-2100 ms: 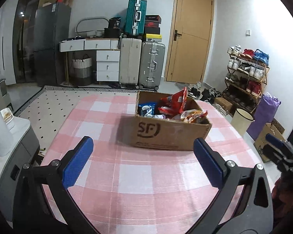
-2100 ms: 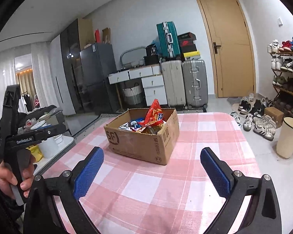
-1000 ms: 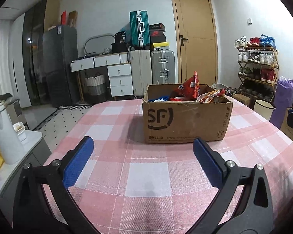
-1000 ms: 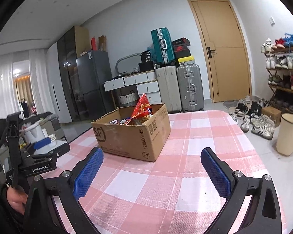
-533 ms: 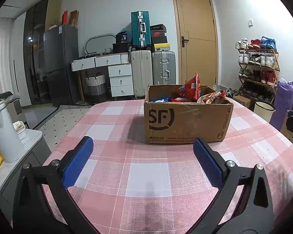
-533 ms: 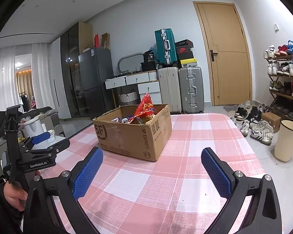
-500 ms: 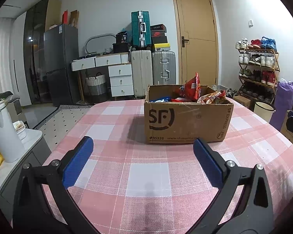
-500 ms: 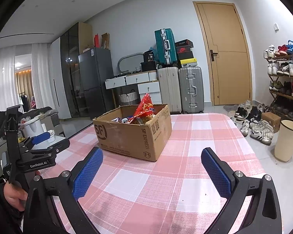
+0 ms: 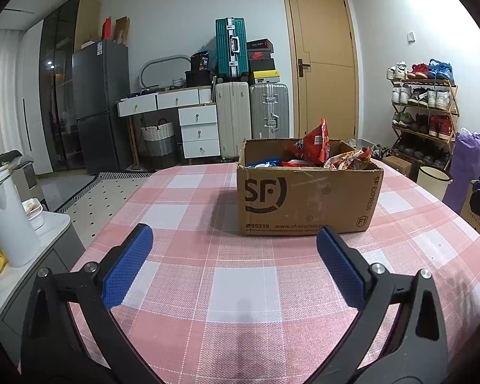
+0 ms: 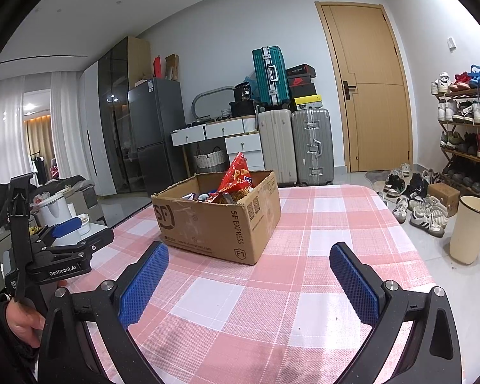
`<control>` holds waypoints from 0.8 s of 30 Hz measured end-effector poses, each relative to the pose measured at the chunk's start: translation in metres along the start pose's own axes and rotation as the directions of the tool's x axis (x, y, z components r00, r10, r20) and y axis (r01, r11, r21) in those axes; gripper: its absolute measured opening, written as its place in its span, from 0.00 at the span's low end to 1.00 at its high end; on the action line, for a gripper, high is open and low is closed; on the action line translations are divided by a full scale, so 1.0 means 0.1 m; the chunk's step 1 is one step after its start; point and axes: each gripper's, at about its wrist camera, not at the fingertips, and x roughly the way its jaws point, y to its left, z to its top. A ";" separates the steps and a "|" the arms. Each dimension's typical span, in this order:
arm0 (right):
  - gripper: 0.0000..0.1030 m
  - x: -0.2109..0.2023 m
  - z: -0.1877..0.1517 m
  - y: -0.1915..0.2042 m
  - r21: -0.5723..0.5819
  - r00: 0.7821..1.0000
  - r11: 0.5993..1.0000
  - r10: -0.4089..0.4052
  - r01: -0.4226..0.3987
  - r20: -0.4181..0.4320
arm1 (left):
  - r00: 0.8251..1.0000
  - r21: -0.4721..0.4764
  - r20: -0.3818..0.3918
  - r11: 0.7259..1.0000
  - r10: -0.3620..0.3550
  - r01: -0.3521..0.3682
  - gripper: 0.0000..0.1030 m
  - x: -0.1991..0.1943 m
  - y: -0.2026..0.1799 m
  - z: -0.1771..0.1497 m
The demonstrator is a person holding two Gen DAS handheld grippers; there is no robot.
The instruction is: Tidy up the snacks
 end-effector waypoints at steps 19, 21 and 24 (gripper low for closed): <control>0.99 -0.01 -0.02 -0.01 0.010 1.000 1.000 -0.002 0.002 0.001 | 1.000 0.000 0.000 1.000 -0.002 0.002 0.99 -0.02 -0.01 0.00; 0.99 -0.01 -0.02 -0.01 0.011 1.000 1.000 -0.002 0.002 0.001 | 1.000 0.000 -0.001 1.000 -0.003 0.003 0.99 -0.02 -0.02 -0.01; 0.99 -0.01 -0.02 -0.02 0.010 1.000 1.000 -0.002 0.002 0.001 | 1.000 0.000 0.000 1.000 -0.004 0.004 0.99 -0.02 -0.02 -0.01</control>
